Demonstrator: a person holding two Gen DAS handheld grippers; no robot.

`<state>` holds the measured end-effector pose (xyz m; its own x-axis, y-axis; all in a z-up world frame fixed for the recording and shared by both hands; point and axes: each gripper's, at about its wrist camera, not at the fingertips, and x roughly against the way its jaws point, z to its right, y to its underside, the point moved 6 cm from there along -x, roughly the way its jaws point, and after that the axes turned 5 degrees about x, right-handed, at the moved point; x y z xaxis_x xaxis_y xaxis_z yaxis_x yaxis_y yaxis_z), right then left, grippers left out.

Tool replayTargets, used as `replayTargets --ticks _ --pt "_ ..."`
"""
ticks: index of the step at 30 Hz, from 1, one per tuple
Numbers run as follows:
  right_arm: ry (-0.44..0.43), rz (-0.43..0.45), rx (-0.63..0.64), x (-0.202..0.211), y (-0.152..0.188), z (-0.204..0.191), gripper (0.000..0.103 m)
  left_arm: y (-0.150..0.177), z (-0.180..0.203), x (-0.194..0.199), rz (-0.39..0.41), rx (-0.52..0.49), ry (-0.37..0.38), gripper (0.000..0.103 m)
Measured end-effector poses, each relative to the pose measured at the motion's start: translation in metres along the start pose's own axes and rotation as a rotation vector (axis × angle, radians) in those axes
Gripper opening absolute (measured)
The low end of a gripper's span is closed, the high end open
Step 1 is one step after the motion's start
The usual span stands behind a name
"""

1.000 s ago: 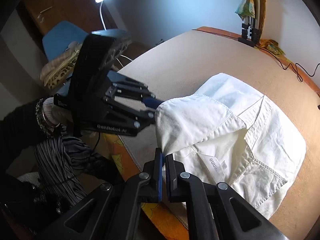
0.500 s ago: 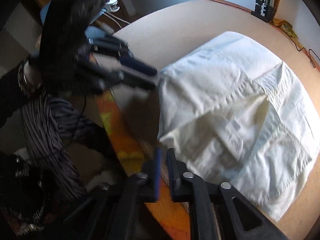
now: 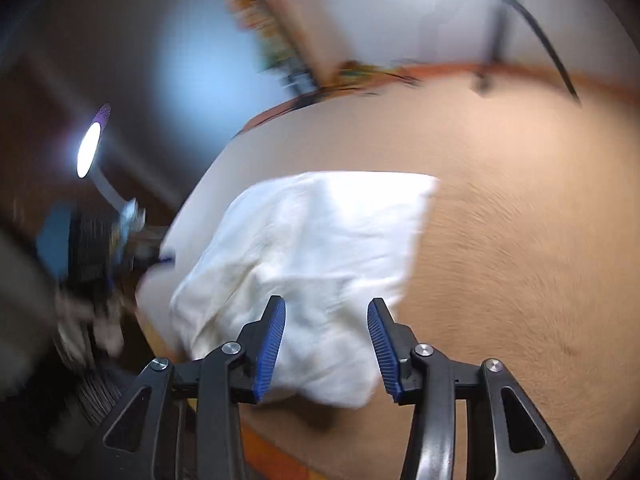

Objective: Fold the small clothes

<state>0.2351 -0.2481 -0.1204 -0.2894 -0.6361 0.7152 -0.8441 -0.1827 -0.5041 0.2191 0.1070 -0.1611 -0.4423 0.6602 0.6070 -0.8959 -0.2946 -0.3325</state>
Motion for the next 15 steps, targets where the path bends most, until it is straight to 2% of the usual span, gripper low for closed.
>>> replayTargets --ticks 2,5,12,15 --pt "-0.044 -0.005 -0.083 -0.006 -0.004 0.019 0.046 0.000 -0.001 -0.010 -0.012 0.043 0.016 0.045" --pt "-0.066 -0.031 -0.117 -0.018 -0.007 0.034 0.046 0.000 -0.003 -0.020 -0.025 0.085 0.025 0.045" --pt "-0.123 -0.081 -0.192 -0.041 0.000 0.047 0.046 0.000 -0.011 -0.036 -0.060 0.150 0.050 0.045" --pt "-0.160 -0.074 -0.219 -0.049 0.004 0.049 0.046 0.000 -0.011 -0.047 -0.085 0.152 0.052 0.045"
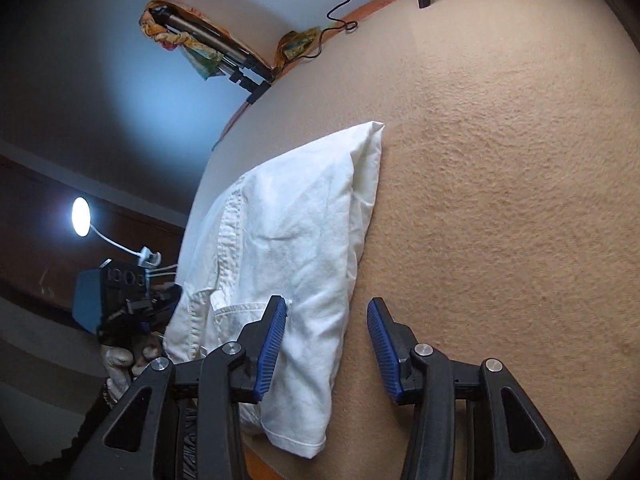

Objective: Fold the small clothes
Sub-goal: 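Grasp the narrow shirt end with both tools, then lift the shirt end with both tools and fold it over the other half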

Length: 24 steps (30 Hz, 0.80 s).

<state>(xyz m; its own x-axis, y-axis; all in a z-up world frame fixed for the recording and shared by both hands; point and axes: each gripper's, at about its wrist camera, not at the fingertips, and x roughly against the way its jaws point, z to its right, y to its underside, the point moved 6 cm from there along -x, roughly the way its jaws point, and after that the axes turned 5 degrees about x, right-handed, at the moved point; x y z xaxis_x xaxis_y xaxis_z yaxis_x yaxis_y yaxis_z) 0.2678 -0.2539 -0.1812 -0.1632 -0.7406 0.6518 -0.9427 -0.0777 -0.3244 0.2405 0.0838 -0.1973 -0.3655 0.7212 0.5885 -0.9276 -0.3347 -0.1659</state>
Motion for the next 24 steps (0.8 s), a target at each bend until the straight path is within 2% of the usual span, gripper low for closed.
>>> replayTargets --ticks 3,8,11,13,16,24 --pt "-0.046 0.006 -0.024 -0.005 -0.003 0.000 0.045 -0.004 0.000 -0.006 -0.002 0.000 0.011 0.045" --pt "-0.113 0.017 -0.059 -0.013 -0.007 0.001 0.039 -0.011 -0.003 -0.009 0.013 0.025 0.037 0.042" --pt "-0.130 0.010 -0.064 -0.017 -0.010 0.000 0.035 -0.014 0.000 -0.012 0.019 0.006 0.030 0.041" --pt "-0.132 0.007 -0.054 -0.020 -0.011 -0.003 0.033 -0.015 0.001 -0.015 0.022 -0.009 0.009 0.031" --pt "-0.103 0.005 -0.030 -0.021 -0.011 -0.006 0.024 -0.014 0.004 -0.017 0.032 -0.043 -0.022 0.020" --pt "0.035 0.022 0.106 -0.016 -0.012 -0.030 0.016 -0.008 0.027 -0.017 0.092 -0.224 -0.159 0.013"
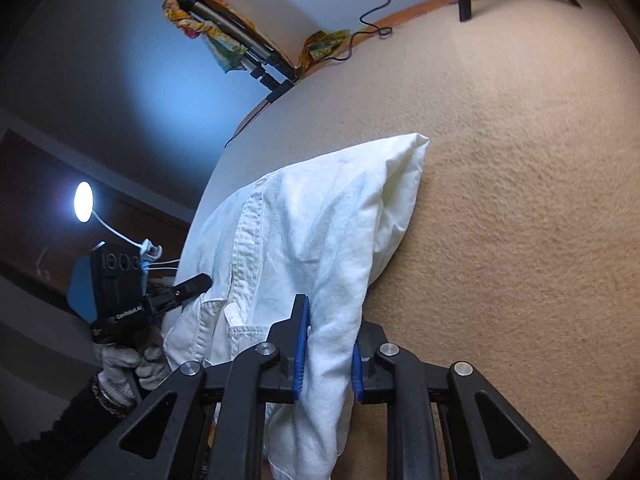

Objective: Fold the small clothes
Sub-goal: 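Lift the shirt end with both tools and fold it over the other half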

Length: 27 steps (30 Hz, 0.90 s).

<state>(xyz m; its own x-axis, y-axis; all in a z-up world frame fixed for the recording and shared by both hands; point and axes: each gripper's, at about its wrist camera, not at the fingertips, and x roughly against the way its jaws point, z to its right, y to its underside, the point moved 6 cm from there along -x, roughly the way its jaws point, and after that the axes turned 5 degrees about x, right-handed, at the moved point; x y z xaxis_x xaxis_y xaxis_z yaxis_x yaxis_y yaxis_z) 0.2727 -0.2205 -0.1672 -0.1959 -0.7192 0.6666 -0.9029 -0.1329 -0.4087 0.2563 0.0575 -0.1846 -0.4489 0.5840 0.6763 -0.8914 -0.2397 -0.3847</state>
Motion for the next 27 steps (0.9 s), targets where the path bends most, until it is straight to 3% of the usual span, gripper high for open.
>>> replayTargets --ticks 8,13,27 --pt "0.152 0.029 0.179 0.013 -0.002 -0.033 0.014 0.004 0.029 0.016 0.082 -0.166 -0.085 0.010" --pt "0.217 0.063 0.288 0.026 -0.001 -0.055 0.014 0.010 0.058 0.022 0.133 -0.265 -0.099 0.009" --pt "0.285 0.151 0.300 0.089 -0.022 -0.044 0.012 0.009 0.130 0.003 0.174 -0.396 -0.048 0.009"
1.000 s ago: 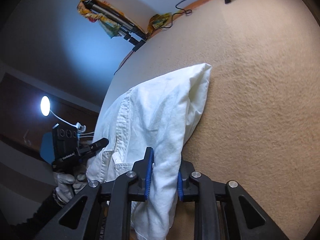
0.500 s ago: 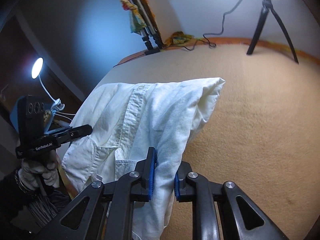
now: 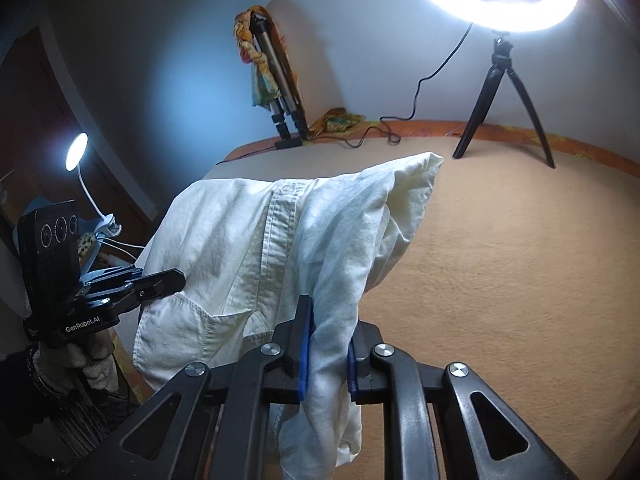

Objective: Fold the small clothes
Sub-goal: 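Lift the shirt end with both tools and fold it over the other half, then open both tools to release the folded shirt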

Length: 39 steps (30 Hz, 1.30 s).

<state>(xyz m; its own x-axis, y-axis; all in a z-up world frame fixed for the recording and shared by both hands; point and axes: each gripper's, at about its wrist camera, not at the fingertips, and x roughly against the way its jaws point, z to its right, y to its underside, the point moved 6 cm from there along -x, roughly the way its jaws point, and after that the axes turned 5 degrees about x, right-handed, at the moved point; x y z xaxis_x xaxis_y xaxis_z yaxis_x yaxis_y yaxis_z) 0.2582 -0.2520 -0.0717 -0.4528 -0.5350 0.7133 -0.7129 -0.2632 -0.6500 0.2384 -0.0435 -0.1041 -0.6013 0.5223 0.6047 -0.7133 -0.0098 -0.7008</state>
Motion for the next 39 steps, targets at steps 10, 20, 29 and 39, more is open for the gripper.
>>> replayTargets --ticks 10,20,29,39 --pt "0.102 0.045 0.012 0.045 -0.013 0.047 0.012 -0.035 0.061 -0.046 0.010 -0.092 0.092 0.009" --pt "0.244 0.056 -0.038 0.072 -0.033 0.151 0.012 -0.081 0.113 -0.139 -0.022 -0.100 0.196 0.009" --pt "0.354 0.026 -0.078 0.071 -0.051 0.254 0.012 -0.106 0.153 -0.220 -0.052 -0.091 0.218 0.009" --pt "0.532 -0.048 -0.107 0.049 -0.052 0.321 0.023 -0.103 0.153 -0.263 -0.115 -0.098 0.075 0.015"
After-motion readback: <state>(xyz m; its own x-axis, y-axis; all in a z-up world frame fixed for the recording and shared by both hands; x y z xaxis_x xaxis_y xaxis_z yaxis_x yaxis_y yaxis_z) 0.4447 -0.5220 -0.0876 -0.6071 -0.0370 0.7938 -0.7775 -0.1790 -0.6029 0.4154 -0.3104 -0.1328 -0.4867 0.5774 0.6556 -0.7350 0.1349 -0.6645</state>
